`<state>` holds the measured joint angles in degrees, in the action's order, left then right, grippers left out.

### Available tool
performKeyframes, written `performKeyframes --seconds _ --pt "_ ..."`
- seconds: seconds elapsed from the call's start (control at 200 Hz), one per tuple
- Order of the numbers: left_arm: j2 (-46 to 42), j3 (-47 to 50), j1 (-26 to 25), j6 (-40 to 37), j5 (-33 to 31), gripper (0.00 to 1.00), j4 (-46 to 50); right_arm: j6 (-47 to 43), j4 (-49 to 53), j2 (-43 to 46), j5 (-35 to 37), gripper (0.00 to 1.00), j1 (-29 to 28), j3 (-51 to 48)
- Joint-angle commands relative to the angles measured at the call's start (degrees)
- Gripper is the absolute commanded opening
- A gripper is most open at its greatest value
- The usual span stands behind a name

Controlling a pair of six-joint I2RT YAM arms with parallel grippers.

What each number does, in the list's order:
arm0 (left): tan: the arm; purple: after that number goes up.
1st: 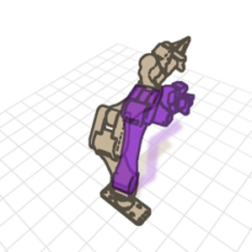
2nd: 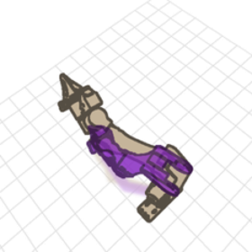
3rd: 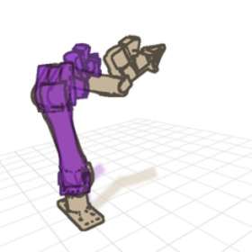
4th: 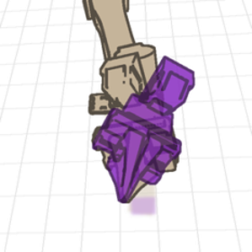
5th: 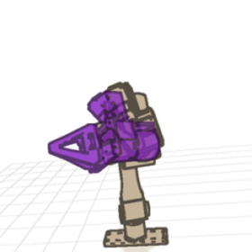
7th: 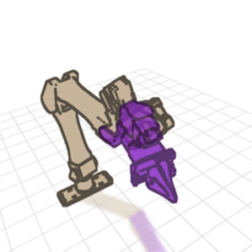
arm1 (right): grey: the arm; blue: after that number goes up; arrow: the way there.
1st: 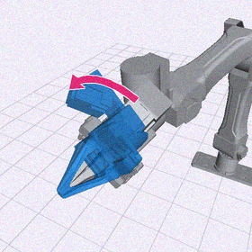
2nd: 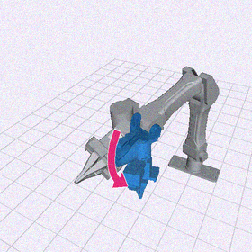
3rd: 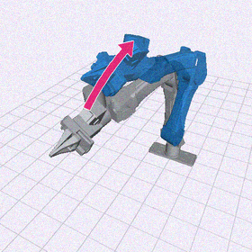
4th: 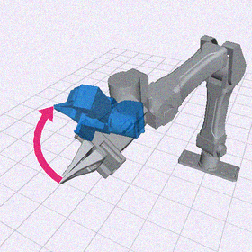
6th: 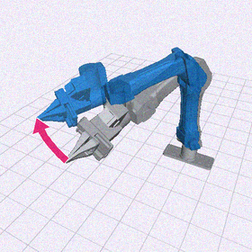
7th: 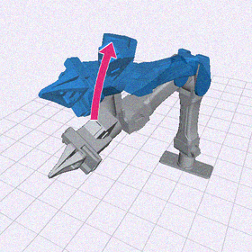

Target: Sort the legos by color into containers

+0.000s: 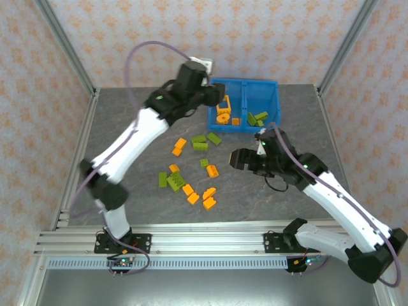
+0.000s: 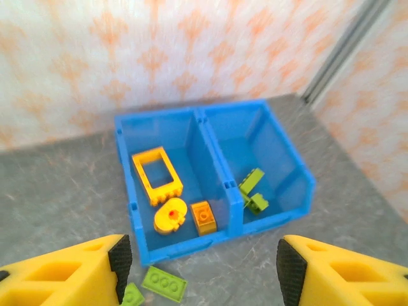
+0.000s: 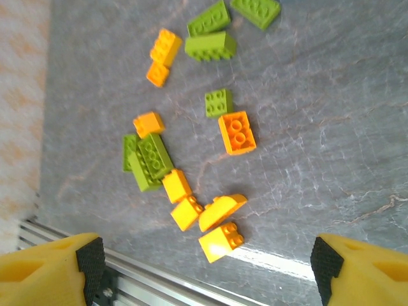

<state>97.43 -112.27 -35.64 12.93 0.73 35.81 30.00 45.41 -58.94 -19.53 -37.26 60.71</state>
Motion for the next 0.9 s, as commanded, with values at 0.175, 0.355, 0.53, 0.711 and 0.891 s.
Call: performKeyframes --seconds 0.175,0.355,0.53,0.711,0.891 --pt "-30.9 30.9 -0.3 -18.3 3.0 0.79 3.4 -8.7 -3.4 -20.6 4.0 0.86 -7.6 5.2" --pt "-45.0 46.0 -0.4 -31.2 16.1 1.00 8.2 -13.0 -4.3 -34.1 8.1 0.83 -8.7 10.4" --pt "-56.2 62.8 -0.5 -39.0 25.1 1.00 -2.1 -15.1 -4.9 -44.0 11.1 0.74 -8.8 14.1" --pt "-57.1 68.7 -0.5 -43.7 24.8 1.00 -5.5 -15.7 -4.8 -50.0 9.9 0.63 -8.8 16.1" --pt "-55.0 68.5 -0.5 -43.1 25.9 1.00 -6.4 -15.6 -5.1 -51.7 10.3 0.50 -8.9 16.1"
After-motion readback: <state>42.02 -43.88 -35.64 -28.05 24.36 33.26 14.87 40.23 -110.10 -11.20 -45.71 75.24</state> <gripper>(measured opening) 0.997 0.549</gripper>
